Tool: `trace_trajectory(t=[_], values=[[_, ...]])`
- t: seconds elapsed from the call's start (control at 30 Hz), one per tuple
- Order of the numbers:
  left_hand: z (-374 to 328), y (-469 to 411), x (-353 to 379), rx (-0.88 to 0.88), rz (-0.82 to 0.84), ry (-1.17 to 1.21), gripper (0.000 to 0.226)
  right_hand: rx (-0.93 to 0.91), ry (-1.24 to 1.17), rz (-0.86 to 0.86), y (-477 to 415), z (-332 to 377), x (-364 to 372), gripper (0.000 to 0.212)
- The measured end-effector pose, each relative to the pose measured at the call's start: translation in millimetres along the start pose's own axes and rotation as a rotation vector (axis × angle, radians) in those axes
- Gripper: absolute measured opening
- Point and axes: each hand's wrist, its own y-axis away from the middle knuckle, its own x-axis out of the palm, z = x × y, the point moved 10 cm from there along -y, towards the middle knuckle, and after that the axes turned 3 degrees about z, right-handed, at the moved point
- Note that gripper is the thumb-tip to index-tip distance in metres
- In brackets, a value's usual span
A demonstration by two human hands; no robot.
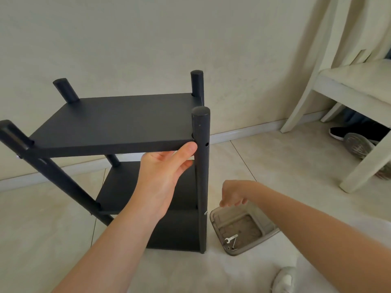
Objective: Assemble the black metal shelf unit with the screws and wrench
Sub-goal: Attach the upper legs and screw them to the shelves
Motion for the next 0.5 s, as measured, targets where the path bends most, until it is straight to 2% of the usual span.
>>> trace_trajectory(t=[0.1, 0.17, 0.27, 0.5], values=[[-0.7, 1.4, 1.4, 0.0, 0.003, 0.006, 0.013, 0.037, 0.035, -0.002, -28.2, -12.4, 43.9, 0.027], [-0.2, 2.5, 1.2, -0.008, -0.002, 0.002, 0.01, 0.021, 0.01, 0.056, -45.7, -18.6, 85.3, 0.036], [1.1, 1.4, 1.6, -0.014, 0.018, 0.014, 0.013, 0.066, -0.072, 0.054, -55.2, -30.7, 135.4, 0.044], [3.2, -0.6, 2.0, -0.018, 0.045, 0.059, 0.014, 0.107, -0.051, 0.121, -65.6, -43.4, 191.6, 0.037]])
